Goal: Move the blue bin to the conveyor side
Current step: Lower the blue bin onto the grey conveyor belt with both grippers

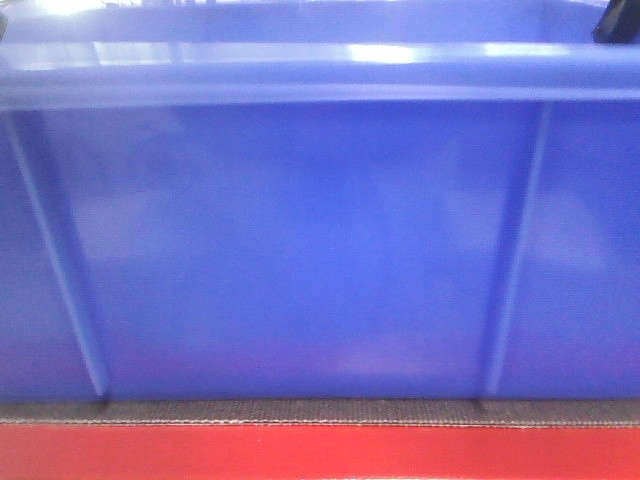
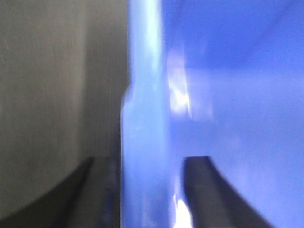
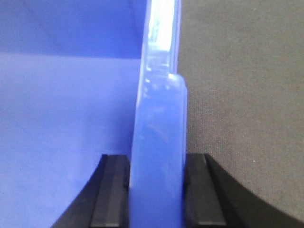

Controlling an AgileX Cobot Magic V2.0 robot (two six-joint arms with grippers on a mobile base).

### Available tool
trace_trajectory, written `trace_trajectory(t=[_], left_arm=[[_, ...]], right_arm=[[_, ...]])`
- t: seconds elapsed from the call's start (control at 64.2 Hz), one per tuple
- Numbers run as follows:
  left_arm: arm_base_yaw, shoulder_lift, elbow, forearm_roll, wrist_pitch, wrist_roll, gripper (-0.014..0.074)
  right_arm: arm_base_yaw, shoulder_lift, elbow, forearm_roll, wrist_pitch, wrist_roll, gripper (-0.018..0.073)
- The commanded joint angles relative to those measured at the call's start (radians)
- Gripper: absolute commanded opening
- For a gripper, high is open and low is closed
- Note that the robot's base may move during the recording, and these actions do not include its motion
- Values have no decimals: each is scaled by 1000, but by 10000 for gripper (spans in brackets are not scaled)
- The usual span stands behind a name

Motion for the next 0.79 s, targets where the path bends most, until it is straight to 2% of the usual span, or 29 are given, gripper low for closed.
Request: trace_trajectory(t=[0.0,0.031,0.109,0.156,0.249,0.358,0.436,0.498,0.623,0.701,0.716,0.779], left_arm=[[3,-16,-10,-3,-38,6,355],[3,-16,-10,-3,-38,6,383],[3,-16,-10,-3,-38,6,419],[3,-16,-10,-3,-40,6,428],[3,-16,-10,-3,-49,6,428],[3,-18,-48,-3,-30,6,421],[3,-25,-94,-3,-1,6,409],[3,-35,-145,-3,26,6,352],[3,-61,-235,-1,50,6,121],[3,-73,-256,-1,8,6,-23],[3,-76,-259,-1,-1,6,-41],[3,-82,-271,-1,-42,6,-9]], right_arm=[[-2,-10,-14,-12,-37,-17,150],[-2,-10,-14,-14,-31,-17,245],[-2,-10,-14,-16,-31,-17,410],[-2,-10,-14,-24,-39,-17,479],[-2,-10,-22,-34,-44,-17,554],[-2,-10,-67,-34,-14,-17,543],[-2,-10,-121,-34,35,-17,498],[-2,-10,-176,-34,74,-17,423],[-2,-10,-290,-34,147,-17,87],[-2,-10,-333,-34,143,-17,-103],[-2,-10,-340,-34,133,-17,-109],[-2,-10,-365,-34,99,-17,-69]])
